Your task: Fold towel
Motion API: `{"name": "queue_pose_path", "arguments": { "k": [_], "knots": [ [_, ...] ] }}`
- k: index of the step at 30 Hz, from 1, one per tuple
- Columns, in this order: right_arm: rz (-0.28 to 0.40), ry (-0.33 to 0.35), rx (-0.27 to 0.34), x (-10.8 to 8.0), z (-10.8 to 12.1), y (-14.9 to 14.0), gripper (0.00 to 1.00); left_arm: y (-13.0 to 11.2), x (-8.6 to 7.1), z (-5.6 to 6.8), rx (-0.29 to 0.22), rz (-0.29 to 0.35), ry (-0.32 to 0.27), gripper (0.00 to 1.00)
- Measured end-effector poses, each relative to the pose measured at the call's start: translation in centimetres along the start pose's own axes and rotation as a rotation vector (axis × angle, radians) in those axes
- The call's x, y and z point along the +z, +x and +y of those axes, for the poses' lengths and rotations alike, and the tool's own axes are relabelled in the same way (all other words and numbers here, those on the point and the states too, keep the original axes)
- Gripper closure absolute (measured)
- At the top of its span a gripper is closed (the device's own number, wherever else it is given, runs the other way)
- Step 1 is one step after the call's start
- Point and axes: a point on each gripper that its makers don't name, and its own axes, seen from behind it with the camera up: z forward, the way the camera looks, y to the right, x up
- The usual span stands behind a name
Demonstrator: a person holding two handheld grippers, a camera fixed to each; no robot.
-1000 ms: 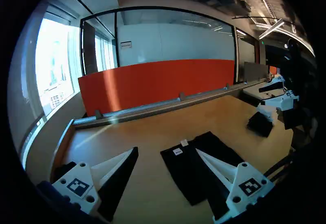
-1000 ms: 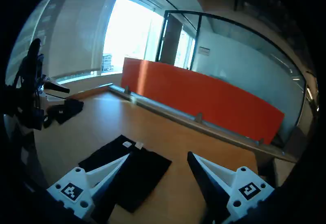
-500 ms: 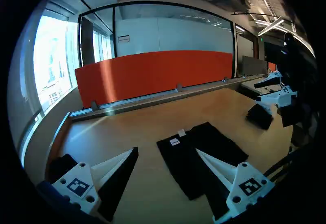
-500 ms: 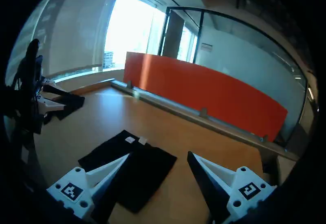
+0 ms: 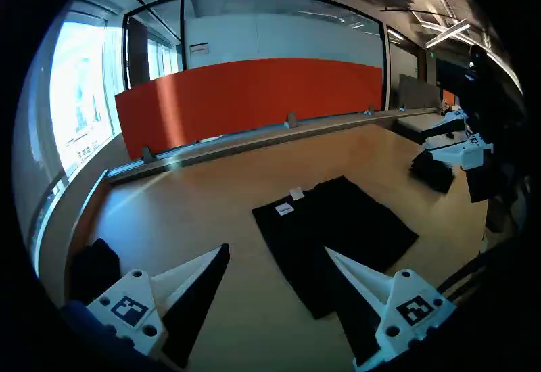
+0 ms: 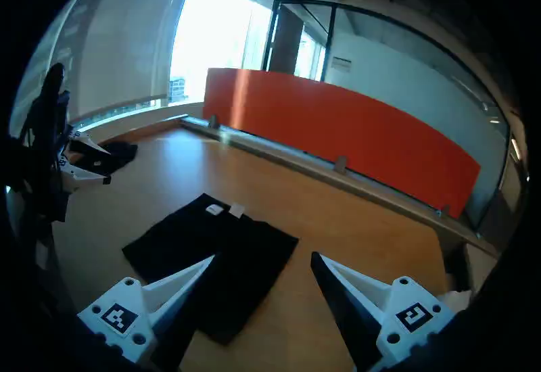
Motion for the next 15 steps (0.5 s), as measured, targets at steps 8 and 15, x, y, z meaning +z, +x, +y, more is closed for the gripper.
{"name": "queue_pose_path", "arguments": {
  "k": [8,15],
  "knots": [
    [-0.052,0.009,0.003,0.9,-0.9,-4.1,0.00,-3.2,1.6,1.4,0.024,-0.051,-0.036,0.07],
    [-0.107,0.026,0.003,1.7,-2.0,-8.0,0.00,-6.1,3.1,3.1,0.055,-0.102,-0.077,0.07]
  ]
}}
